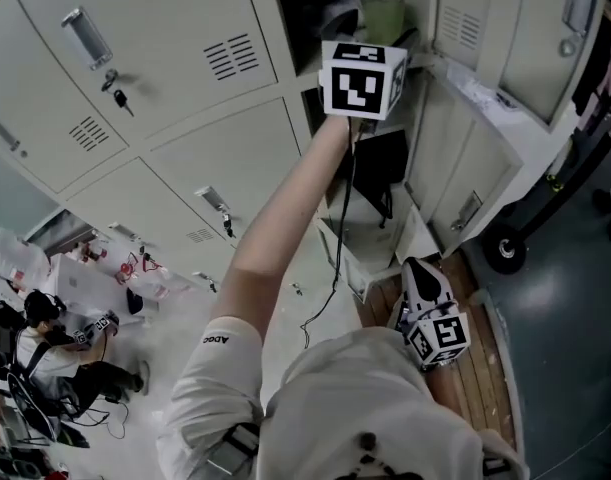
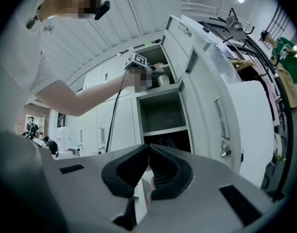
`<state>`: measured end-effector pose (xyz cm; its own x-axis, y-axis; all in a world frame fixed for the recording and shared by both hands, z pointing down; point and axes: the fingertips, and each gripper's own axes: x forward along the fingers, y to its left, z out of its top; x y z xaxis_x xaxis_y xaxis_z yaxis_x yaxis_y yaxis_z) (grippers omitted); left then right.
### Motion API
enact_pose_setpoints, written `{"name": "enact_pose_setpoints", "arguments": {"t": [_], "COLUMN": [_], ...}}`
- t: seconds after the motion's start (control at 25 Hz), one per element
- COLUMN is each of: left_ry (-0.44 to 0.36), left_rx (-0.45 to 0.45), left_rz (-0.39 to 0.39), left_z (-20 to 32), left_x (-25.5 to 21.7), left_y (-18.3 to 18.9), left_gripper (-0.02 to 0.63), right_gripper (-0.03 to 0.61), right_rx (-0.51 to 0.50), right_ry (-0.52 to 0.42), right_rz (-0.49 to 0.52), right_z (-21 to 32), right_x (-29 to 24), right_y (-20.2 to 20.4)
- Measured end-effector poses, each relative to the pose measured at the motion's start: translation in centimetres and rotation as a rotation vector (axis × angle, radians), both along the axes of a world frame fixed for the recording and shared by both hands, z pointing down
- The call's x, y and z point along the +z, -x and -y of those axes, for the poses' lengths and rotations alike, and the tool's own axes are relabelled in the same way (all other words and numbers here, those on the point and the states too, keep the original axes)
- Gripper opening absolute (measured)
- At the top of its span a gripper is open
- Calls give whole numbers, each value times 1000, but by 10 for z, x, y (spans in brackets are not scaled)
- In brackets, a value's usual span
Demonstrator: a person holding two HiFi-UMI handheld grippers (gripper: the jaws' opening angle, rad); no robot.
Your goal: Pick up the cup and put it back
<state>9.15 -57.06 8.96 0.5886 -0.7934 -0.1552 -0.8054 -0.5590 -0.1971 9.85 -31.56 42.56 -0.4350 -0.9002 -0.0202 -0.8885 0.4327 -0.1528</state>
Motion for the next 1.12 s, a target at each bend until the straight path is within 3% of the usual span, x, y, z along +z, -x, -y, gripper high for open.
{"name": "enact_pose_setpoints", "arguments": {"t": [0.12, 0.32, 0.48, 0.6, 0.72, 0.8, 0.88, 1.0, 1.12], "left_ry": [29, 160, 188, 273, 317, 320, 309, 256, 184], "left_rx": [-46, -68, -158, -107, -86, -111, -144, -149, -169], "left_rz": [23, 74, 12, -6, 58, 83, 104, 123, 92], "left_z": [25, 60, 72, 78, 82, 85, 86, 80, 72], "left_x": [-4, 6, 0, 7, 14, 15, 16, 12, 3], "left_y": [-4, -16, -2, -12, -22, -19, -14, -15, -7], "left_gripper": [394, 399, 399, 399, 399, 392, 330, 325, 324], "right_gripper": [26, 26, 26, 26, 26, 26, 26, 26, 26], "right_rx": [0, 26, 38, 46, 42, 34, 31, 34, 38], "right_ry": [4, -3, 3, 13, 15, 17, 25, 32, 37], "right_rz": [17, 51, 62, 76, 75, 74, 71, 62, 60], "right_z": [8, 20, 24, 24, 26, 25, 23, 19, 15], "right_x": [1, 1, 3, 8, 12, 15, 16, 17, 19], "right_y": [0, -9, -15, -17, -16, -13, -11, -11, -10]}}
